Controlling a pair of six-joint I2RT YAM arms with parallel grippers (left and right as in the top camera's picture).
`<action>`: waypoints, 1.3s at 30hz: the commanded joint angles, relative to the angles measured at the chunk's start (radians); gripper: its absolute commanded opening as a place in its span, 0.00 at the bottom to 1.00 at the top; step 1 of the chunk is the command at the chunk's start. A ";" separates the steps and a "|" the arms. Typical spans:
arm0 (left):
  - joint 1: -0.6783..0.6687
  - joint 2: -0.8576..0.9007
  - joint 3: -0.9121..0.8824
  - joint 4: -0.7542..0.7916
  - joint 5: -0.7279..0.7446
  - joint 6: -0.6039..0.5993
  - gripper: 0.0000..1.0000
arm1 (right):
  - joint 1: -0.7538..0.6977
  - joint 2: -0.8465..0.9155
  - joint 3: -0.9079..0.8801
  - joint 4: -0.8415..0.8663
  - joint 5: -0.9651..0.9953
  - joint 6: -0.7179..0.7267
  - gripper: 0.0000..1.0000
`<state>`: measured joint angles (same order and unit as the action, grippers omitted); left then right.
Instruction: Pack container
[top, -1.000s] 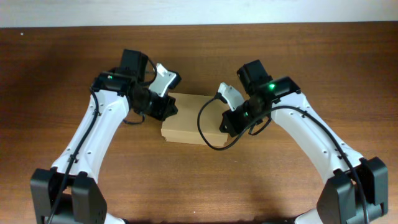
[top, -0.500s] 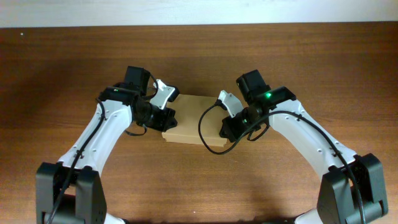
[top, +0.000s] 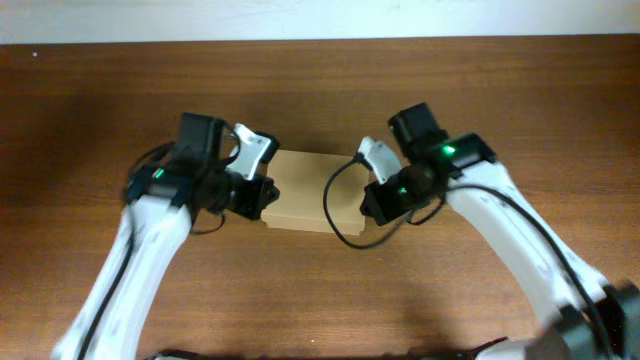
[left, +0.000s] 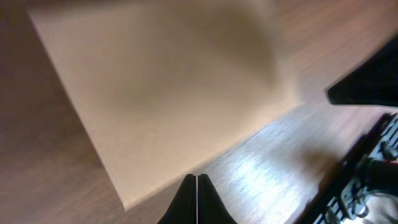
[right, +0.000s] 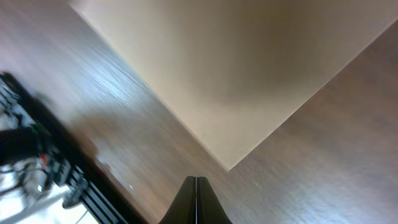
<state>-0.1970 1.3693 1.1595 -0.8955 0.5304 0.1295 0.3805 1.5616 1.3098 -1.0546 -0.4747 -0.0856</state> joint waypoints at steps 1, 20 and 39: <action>-0.003 -0.178 0.004 -0.024 0.003 -0.009 0.02 | -0.001 -0.197 0.044 -0.009 0.009 0.016 0.04; -0.003 -0.630 0.004 -0.273 0.003 -0.009 1.00 | -0.001 -0.728 0.044 -0.316 0.068 0.023 0.99; -0.023 -0.636 0.004 -0.277 0.003 -0.009 1.00 | -0.001 -0.728 0.044 -0.319 0.068 0.023 0.99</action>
<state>-0.2062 0.7422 1.1622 -1.1671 0.5301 0.1257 0.3805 0.8333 1.3518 -1.3735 -0.4187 -0.0631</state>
